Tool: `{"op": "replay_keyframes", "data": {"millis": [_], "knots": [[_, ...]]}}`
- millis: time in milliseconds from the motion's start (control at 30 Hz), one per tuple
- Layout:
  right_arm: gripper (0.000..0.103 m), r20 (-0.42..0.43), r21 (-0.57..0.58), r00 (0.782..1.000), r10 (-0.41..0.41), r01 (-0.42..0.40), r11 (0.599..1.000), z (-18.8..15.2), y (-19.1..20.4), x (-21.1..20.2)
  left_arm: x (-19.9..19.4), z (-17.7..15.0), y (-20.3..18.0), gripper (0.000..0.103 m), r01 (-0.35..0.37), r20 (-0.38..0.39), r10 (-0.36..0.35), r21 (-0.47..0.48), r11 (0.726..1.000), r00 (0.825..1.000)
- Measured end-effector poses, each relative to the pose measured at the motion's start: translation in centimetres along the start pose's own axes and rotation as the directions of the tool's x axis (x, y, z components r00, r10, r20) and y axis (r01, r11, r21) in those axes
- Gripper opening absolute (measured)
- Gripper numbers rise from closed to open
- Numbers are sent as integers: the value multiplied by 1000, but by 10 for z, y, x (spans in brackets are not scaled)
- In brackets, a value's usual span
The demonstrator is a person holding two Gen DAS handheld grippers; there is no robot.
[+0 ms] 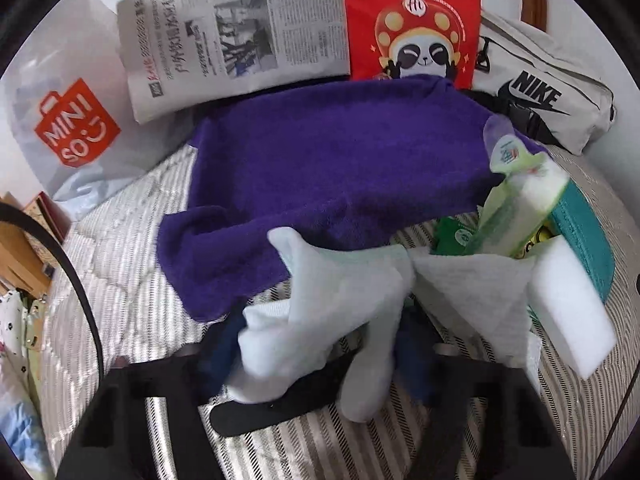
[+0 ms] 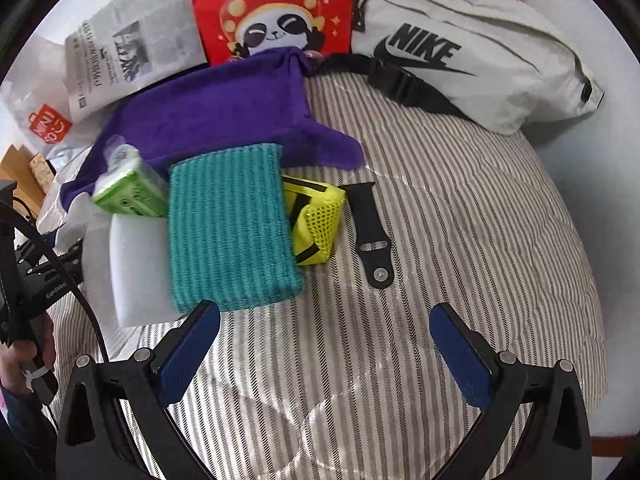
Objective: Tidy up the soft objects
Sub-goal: 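Grasp the white gloves with the left tool while the right tool grasps the teal knit pad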
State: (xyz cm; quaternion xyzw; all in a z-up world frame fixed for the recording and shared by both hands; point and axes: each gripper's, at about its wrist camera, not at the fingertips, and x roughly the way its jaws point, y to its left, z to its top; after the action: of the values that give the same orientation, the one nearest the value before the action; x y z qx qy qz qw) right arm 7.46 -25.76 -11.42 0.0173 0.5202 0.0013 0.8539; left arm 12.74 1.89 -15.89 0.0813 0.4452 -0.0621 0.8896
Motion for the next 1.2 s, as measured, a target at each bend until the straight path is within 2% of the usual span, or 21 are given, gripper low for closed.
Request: {"op": "replay_keyframes", "data": {"millis": [33,67,200,300,467,600,767,900,1133,1200], "knots": [[103,-5,5,1000,0,0,1000,1,-1,3,1,0,0,47,5,4,-5,4,1000,1000],[103,-8,6,1000,0,0,1000,1,-1,5,-1,0,0,35,3,22,-3,5,1000,1000],[103,-18,0,1000,5,-5,1000,4,-1,12,-7,1,10,26,62,39,-61,-24,998,997],[103,-17,-1,1000,3,-3,1000,8,-1,15,-15,-1,17,13,84,48,-82,-46,995,995],[103,0,13,1000,2,-2,1000,12,-8,13,-39,-7,29,12,94,75,-88,-83,992,993],[103,14,17,999,49,-49,999,16,-7,12,-54,-13,32,12,86,78,-79,-87,993,994],[103,18,-40,992,125,-125,991,30,18,21,-53,-20,32,12,91,57,-86,-93,992,995],[103,13,-53,989,149,-148,988,41,34,34,-50,-26,31,12,115,49,-111,-85,990,993],[103,-13,-84,994,110,-111,990,47,53,52,-46,-27,29,12,135,44,-132,-86,987,990],[102,-11,-105,999,48,-49,993,48,59,58,-45,-26,29,12,141,45,-137,-98,985,990]]}}
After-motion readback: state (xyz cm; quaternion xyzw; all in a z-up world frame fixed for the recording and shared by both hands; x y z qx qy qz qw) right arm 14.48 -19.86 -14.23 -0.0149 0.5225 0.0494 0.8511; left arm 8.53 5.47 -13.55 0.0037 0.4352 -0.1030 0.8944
